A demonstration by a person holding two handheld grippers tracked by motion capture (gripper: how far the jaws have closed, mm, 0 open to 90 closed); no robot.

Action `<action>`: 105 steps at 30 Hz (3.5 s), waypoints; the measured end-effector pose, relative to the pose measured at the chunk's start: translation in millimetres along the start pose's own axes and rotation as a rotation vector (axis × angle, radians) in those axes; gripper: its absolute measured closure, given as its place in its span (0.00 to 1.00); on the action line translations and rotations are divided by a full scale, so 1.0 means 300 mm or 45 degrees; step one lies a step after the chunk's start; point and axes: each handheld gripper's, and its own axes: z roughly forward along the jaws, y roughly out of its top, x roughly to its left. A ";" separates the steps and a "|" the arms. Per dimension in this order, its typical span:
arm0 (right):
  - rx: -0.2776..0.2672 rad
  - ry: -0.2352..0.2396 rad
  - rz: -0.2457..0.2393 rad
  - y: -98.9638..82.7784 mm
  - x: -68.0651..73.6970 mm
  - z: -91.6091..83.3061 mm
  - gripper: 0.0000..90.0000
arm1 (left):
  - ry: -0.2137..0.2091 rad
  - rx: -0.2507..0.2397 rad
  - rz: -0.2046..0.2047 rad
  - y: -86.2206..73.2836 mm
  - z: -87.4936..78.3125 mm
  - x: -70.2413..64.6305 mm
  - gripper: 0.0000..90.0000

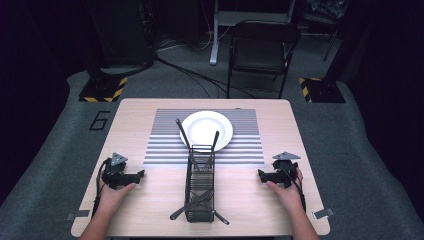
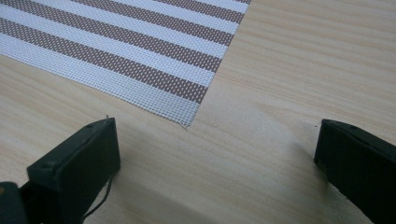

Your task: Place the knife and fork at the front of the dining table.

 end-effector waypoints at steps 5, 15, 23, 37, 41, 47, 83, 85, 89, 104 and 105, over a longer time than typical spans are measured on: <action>-0.001 0.002 0.001 0.000 0.000 0.000 0.00 | 0.005 -0.001 -0.004 0.000 0.000 -0.001 0.11; 0.000 0.002 0.005 0.001 0.000 0.001 0.00 | 0.013 -0.019 -0.010 -0.003 0.001 -0.007 0.12; 0.000 -0.004 0.009 0.001 0.002 0.000 0.00 | 0.004 -0.002 -0.003 -0.004 -0.006 -0.007 0.13; -0.004 -0.020 0.033 -0.001 0.004 -0.002 0.01 | 0.005 -0.007 -0.008 -0.004 -0.005 -0.008 0.15; -0.036 -0.055 0.067 -0.005 0.004 -0.014 0.16 | 0.005 -0.006 -0.008 -0.004 -0.006 -0.008 0.15; -0.023 -0.011 0.096 0.008 0.010 -0.036 0.24 | 0.007 -0.012 -0.003 -0.003 -0.005 -0.007 0.15; -0.064 0.139 -0.005 0.101 0.135 -0.150 0.40 | 0.008 -0.012 -0.005 -0.002 -0.004 -0.007 0.15; -0.067 0.146 -0.019 0.106 0.143 -0.153 0.40 | 0.009 -0.012 -0.005 -0.002 -0.004 -0.007 0.15; -0.070 0.156 -0.021 0.115 0.151 -0.156 0.40 | 0.010 -0.012 -0.007 -0.003 -0.004 -0.008 0.15; -0.078 0.187 -0.038 0.166 0.171 -0.175 0.41 | 0.010 -0.012 -0.007 -0.003 -0.004 -0.008 0.15; -0.078 0.190 -0.032 0.170 0.174 -0.177 0.41 | 0.010 -0.012 -0.007 -0.002 -0.004 -0.008 0.15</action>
